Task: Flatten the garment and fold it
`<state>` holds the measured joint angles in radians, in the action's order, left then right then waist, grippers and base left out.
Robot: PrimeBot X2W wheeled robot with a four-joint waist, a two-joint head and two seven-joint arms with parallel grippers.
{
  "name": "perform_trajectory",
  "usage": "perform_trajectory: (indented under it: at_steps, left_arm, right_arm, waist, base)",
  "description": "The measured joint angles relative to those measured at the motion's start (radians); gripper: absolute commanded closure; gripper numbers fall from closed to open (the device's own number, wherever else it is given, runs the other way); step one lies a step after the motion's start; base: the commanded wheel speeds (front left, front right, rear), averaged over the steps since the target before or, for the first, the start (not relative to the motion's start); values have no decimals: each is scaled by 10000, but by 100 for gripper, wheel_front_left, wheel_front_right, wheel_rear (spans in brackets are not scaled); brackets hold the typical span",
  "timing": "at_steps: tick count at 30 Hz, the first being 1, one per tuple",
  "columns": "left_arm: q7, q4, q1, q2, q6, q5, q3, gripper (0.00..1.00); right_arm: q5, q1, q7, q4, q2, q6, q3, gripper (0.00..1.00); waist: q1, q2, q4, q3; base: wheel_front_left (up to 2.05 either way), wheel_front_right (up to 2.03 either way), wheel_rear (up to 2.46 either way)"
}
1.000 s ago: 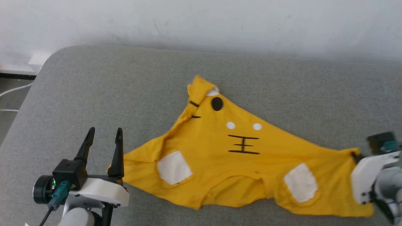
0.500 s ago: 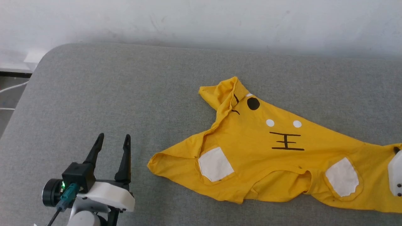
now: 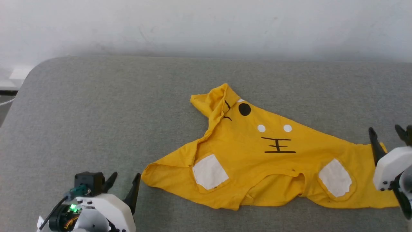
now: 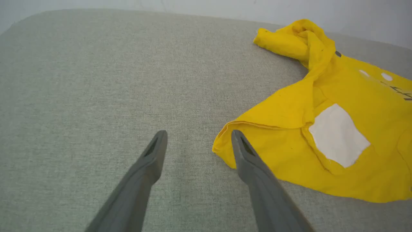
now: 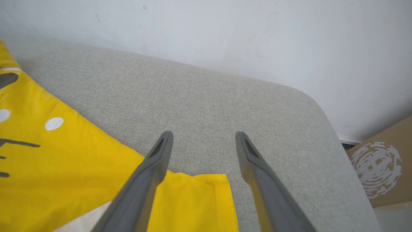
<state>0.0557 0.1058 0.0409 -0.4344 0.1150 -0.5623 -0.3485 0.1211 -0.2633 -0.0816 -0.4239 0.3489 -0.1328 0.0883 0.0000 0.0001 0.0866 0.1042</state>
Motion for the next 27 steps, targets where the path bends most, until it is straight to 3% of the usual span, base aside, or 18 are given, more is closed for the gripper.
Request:
perform_trajectory:
  at_steps: [8,13,20,22,27]
  left_arm:
    - [1927,-201,-18,-391,140,-328,-295,0]
    - [2196,-96,107,-483,357,-322,-274,0]
    - [2619,353,407,-681,587,-67,-374,0]
    - [2696,397,510,-700,479,-107,-407,100]
    - [2591,481,677,-577,245,-291,-449,100]
  right_arm:
    - [113,1632,-424,2589,-1793,0,991,0]
    - [-75,2104,-825,3870,-2270,0,1060,0]
    - [-86,2466,-1131,4512,-2548,0,1041,0]
    - [-84,2505,-1177,4535,-2575,0,1053,0]
    - [-86,2754,-1684,4481,-2589,0,1233,0]
  waist:
    - [0,0,-546,99]
    - [0,0,-889,346]
    - [-1,0,-1265,696]
    - [-1,0,-1330,776]
    - [0,0,-1354,814]
  base:
    - [0,0,0]
    - [0,0,0]
    - [0,0,0]
    - [0,0,0]
    - [0,0,0]
